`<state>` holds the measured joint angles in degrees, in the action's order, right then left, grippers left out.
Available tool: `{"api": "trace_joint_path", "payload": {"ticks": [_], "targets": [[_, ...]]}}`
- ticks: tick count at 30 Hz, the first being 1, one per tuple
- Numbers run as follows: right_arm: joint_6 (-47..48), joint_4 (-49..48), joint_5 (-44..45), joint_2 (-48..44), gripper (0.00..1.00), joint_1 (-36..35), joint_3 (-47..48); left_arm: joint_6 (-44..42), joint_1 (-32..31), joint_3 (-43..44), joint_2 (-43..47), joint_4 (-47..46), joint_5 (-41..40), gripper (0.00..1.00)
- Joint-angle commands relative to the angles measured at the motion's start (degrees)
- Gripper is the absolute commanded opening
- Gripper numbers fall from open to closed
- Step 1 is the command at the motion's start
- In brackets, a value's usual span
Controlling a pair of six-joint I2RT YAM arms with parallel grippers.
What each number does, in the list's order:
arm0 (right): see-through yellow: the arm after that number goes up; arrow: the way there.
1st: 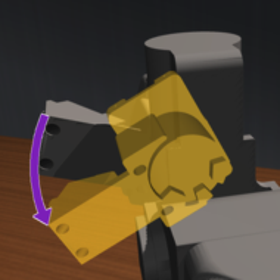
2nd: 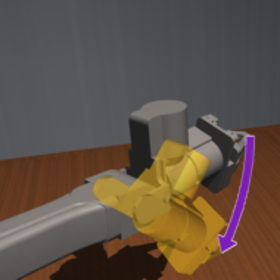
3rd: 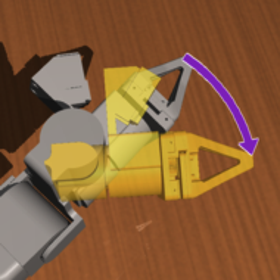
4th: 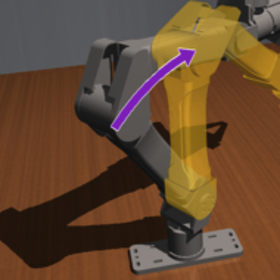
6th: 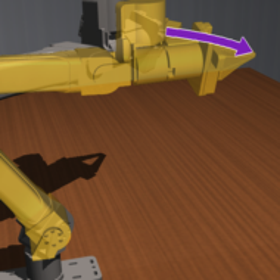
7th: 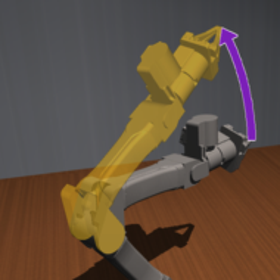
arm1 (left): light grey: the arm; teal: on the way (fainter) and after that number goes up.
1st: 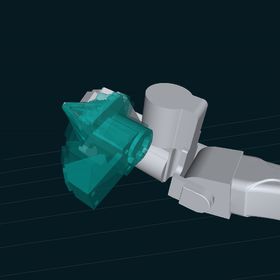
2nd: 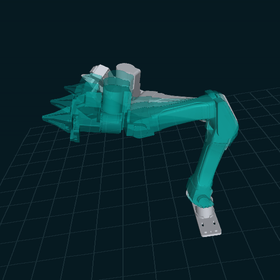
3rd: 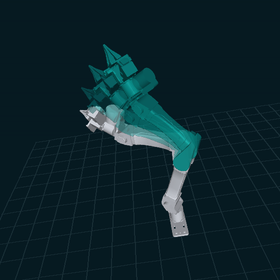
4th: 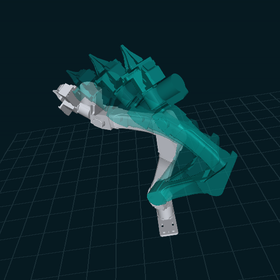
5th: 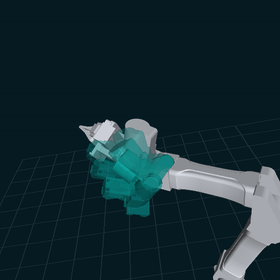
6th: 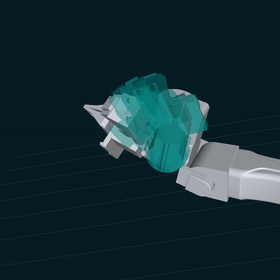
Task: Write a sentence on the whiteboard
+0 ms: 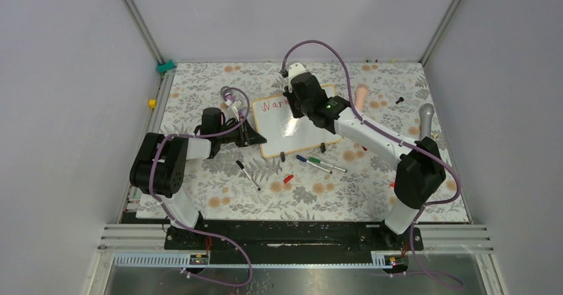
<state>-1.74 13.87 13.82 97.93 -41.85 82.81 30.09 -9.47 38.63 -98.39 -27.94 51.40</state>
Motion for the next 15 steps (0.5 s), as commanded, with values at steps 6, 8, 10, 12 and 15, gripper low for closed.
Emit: {"api": "trace_joint_path", "payload": {"ticks": [6, 8, 10, 12, 15], "targets": [[1.2, 0.7, 0.9, 1.9, 0.0, 0.9, 4.2, -0.1, 0.1, 0.2, 0.1, -0.2, -3.1, 0.01], [1.1, 0.6, 0.9, 2.0, 0.0, 0.9, 4.3, 0.0, 0.1, 0.2, 0.2, -0.2, -3.2, 0.01], [1.1, 0.7, 0.6, 2.0, 0.0, 0.9, 4.5, 0.0, 0.1, 0.3, 0.2, -0.2, -3.2, 0.01], [1.0, 0.8, 0.5, 2.1, 0.0, 1.0, 4.6, 0.0, 0.1, 0.2, 0.2, -0.2, -3.2, 0.01], [1.2, 0.8, 0.8, 2.1, 0.0, 1.0, 4.8, -0.1, 0.1, 0.2, 0.2, -0.1, -3.2, 0.01]]}}
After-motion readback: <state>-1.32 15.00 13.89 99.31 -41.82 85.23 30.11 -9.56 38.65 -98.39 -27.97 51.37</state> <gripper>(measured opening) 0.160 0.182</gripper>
